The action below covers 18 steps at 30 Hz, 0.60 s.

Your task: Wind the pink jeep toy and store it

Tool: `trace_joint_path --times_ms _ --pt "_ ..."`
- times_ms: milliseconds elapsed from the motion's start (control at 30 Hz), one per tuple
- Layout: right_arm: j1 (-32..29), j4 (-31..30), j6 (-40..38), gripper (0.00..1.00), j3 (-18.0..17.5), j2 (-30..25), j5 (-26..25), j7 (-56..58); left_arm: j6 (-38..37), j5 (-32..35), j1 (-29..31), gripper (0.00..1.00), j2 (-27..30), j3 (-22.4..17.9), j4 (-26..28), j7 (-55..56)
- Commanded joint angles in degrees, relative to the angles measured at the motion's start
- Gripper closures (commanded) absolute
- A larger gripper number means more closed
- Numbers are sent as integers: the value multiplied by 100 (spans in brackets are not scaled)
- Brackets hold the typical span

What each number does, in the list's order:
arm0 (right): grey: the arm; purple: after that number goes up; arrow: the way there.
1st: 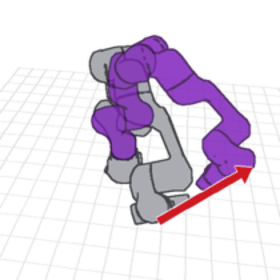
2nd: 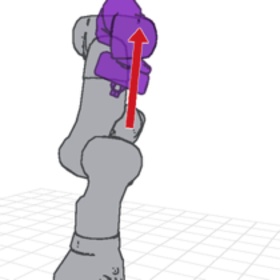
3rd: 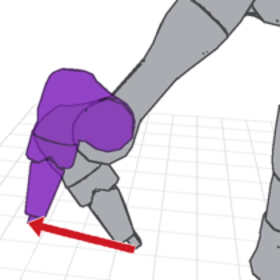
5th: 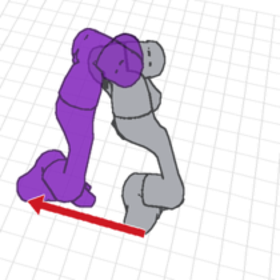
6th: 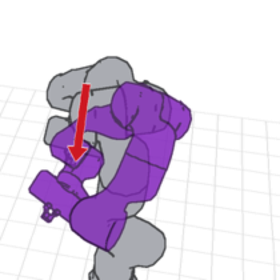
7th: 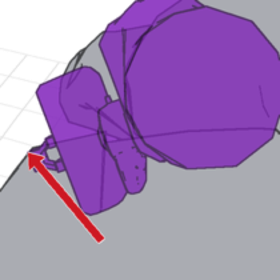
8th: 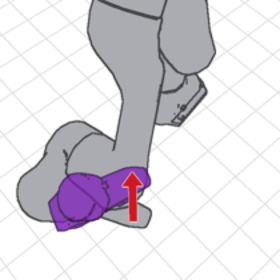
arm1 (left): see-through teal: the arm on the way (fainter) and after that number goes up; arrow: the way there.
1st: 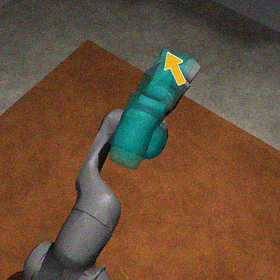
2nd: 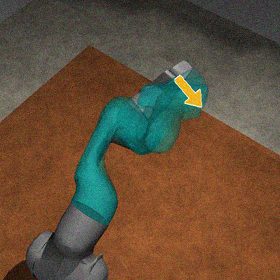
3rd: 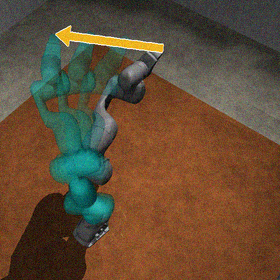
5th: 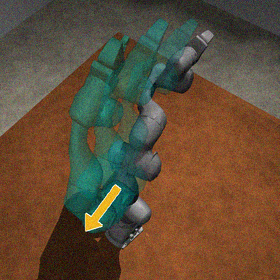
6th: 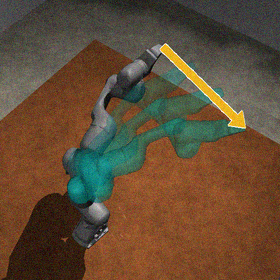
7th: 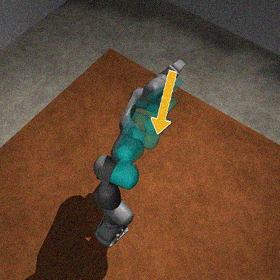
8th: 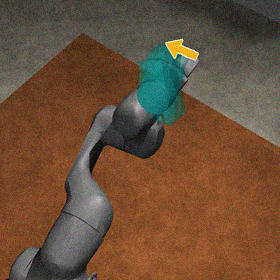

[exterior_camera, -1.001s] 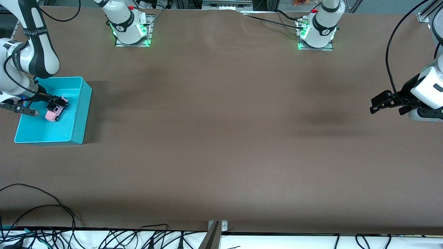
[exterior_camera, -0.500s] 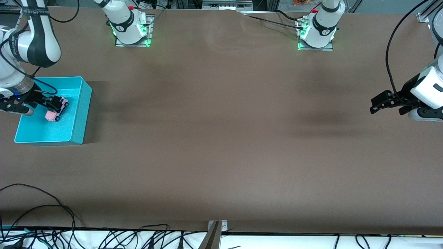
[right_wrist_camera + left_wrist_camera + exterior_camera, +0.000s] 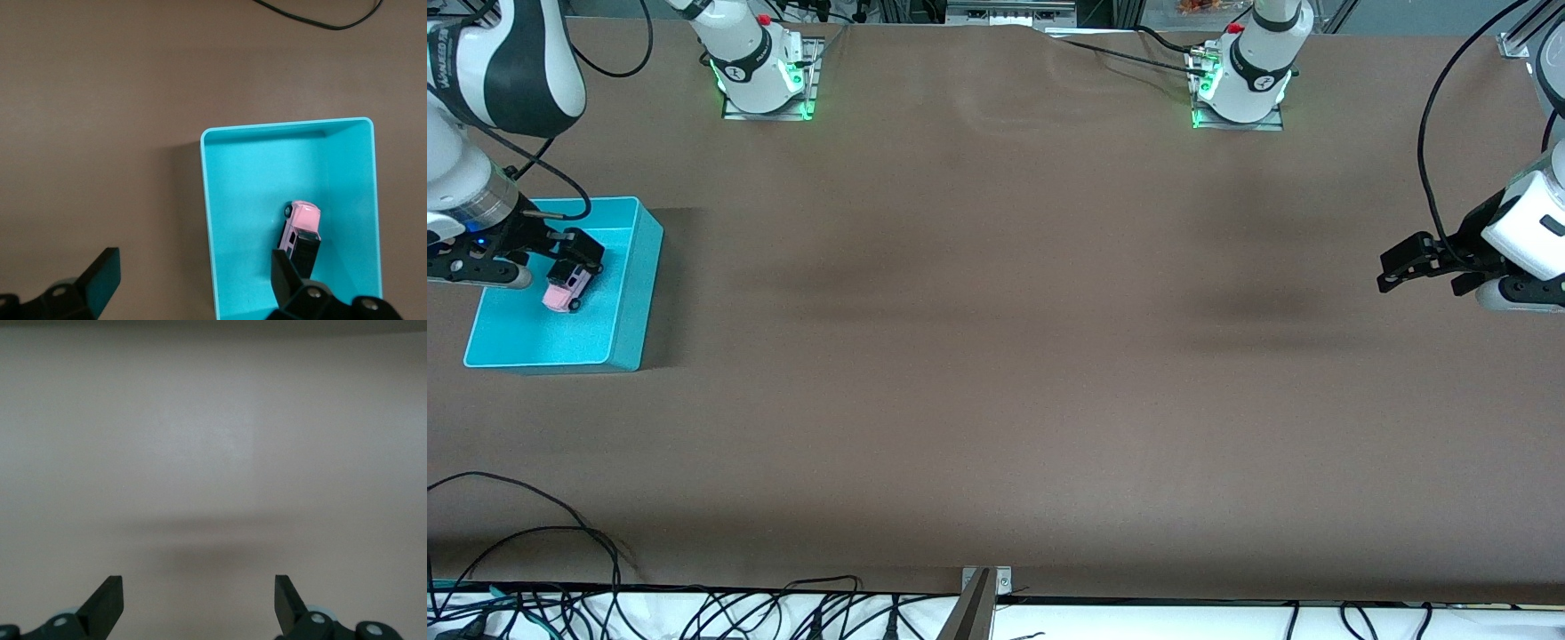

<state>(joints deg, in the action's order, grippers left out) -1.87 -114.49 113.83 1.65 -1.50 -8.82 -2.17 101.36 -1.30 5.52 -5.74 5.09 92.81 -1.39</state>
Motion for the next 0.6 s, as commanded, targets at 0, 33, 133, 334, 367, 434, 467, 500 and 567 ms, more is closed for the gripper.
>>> trace_joint_path --times_ms 0,33,133,334,367,434,467,500,567 --pt "108 716 -1002 0 -85 71 801 -11 -20 -55 2 0 11 -8 -35 -36" --pt "126 857 -1125 0 -77 71 934 -11 -20 -55 2 0 20 -8 -35 -36" --pt "126 1191 -1512 0 -85 71 1128 -2 -20 -55 2 0 20 -8 -35 -36" --pt "223 1640 -2251 0 -94 62 1365 -11 -20 -55 2 0 20 -8 -35 -36" --pt "223 1719 -2321 0 -103 62 1400 -11 -20 -55 2 0 20 -8 -35 -36" --pt "223 1921 -2462 0 -103 71 1445 -11 -20 -55 2 0 20 -8 -35 -36" --pt "223 2009 -2506 0 -103 71 1453 -11 -20 -55 2 0 20 -8 -35 -36" --pt "223 2070 -2515 0 -103 63 1471 -11 -20 -55 2 0 20 -8 -35 -36" --pt "223 2115 -2498 0 -103 45 1471 -20 -20 -55 2 0 20 -8 -35 -36"
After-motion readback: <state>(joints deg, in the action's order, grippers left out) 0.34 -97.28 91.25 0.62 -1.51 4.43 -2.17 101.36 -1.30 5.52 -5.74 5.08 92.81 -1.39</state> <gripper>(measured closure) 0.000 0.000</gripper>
